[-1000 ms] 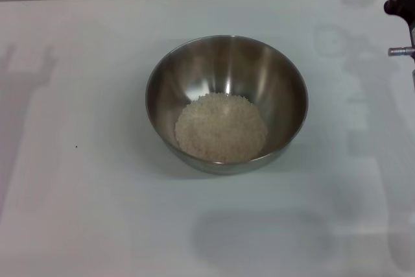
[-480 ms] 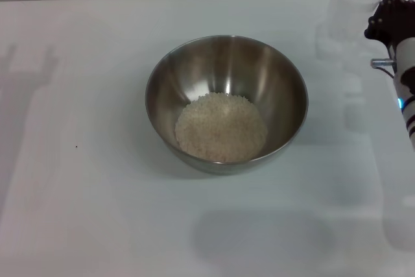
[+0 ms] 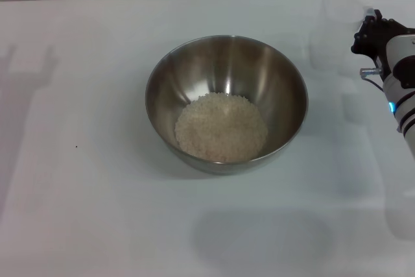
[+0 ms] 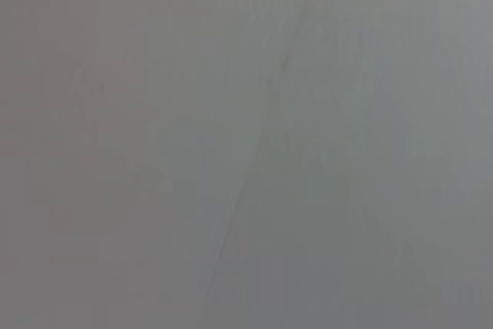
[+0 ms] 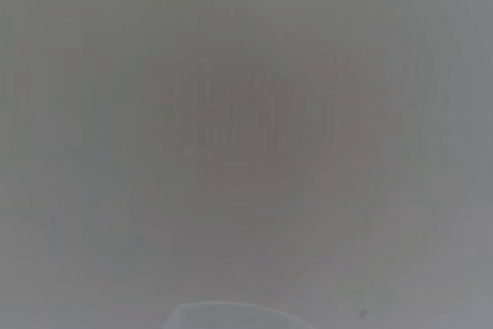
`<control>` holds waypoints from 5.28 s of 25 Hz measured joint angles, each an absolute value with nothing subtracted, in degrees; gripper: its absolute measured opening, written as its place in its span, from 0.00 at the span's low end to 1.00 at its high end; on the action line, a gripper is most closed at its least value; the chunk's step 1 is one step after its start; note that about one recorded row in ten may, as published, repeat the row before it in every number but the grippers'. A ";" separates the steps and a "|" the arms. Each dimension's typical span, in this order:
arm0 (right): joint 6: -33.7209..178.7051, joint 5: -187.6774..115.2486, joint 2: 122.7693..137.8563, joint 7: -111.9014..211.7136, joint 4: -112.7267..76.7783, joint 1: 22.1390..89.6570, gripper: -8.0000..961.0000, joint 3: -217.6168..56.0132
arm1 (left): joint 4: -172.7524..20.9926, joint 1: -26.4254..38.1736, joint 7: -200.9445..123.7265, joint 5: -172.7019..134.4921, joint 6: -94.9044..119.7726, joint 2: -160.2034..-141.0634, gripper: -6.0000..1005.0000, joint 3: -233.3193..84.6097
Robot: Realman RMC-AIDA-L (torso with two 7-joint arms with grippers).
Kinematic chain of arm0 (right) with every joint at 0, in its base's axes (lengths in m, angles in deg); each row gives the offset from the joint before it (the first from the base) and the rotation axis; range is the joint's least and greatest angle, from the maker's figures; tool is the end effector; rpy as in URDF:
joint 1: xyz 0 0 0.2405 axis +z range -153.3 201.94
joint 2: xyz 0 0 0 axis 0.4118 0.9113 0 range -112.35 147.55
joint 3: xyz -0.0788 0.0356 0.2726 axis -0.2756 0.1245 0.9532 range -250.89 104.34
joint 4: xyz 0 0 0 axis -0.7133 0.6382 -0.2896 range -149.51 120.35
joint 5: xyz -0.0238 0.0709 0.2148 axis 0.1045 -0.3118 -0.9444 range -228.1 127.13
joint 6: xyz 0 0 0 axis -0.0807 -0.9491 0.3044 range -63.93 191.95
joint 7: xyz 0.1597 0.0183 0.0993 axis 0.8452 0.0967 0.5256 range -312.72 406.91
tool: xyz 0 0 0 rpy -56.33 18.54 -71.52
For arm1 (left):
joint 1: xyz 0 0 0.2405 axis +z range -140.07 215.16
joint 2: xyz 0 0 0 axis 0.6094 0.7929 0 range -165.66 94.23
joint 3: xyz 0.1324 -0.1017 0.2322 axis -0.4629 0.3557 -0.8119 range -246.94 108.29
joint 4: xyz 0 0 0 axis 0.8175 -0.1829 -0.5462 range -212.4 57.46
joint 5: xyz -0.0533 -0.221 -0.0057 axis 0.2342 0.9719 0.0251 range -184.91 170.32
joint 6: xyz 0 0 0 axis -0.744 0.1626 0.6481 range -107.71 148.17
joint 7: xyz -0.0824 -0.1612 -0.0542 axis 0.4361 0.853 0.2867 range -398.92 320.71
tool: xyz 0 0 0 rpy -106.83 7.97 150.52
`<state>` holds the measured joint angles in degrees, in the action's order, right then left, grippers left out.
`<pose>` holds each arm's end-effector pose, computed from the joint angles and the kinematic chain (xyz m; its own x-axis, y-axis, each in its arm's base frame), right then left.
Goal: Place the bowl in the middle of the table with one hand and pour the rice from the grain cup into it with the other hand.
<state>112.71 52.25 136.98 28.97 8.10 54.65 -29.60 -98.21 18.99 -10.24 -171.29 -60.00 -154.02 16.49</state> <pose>0.3325 0.4423 -0.0737 0.7497 -0.1224 -0.6503 -0.6556 -0.0039 -0.7551 -0.3193 0.3840 0.0483 0.3581 -0.3932 0.8469 0.8601 -0.2141 -0.4631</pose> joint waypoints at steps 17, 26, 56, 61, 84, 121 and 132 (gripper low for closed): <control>110.43 52.79 137.12 29.02 6.70 54.08 0.03 -31.45 | -98.21 19.41 -9.85 -171.38 -61.28 -154.02 0.83 16.19; 110.21 52.81 137.06 29.01 6.60 54.47 0.07 -31.86 | -98.21 19.46 -9.84 -171.38 -61.66 -154.02 0.83 16.21; 108.10 57.36 137.05 29.00 6.72 55.31 0.30 -33.25 | -98.21 19.35 -9.86 -171.12 -61.69 -154.02 0.83 16.64; 108.08 57.36 137.17 29.34 7.15 54.37 0.31 -34.37 | -98.21 19.37 -9.85 -171.21 -61.74 -154.02 0.83 16.50; 120.37 57.35 137.20 31.51 9.45 46.84 0.32 -40.74 | -98.16 20.68 -9.75 -171.39 -62.35 -154.02 0.83 16.20; 151.88 56.74 136.51 44.88 -5.34 54.85 0.70 -33.18 | -93.11 20.95 -19.98 -171.48 -61.51 -154.29 0.83 15.76; 152.14 56.74 136.25 44.69 -7.02 57.65 0.70 -31.69 | -93.11 20.93 -20.39 -171.41 -61.50 -154.12 0.83 16.16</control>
<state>152.14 56.74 136.25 44.69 -7.02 57.65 -31.69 -93.11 20.93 -20.39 -171.41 -61.50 -154.12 16.16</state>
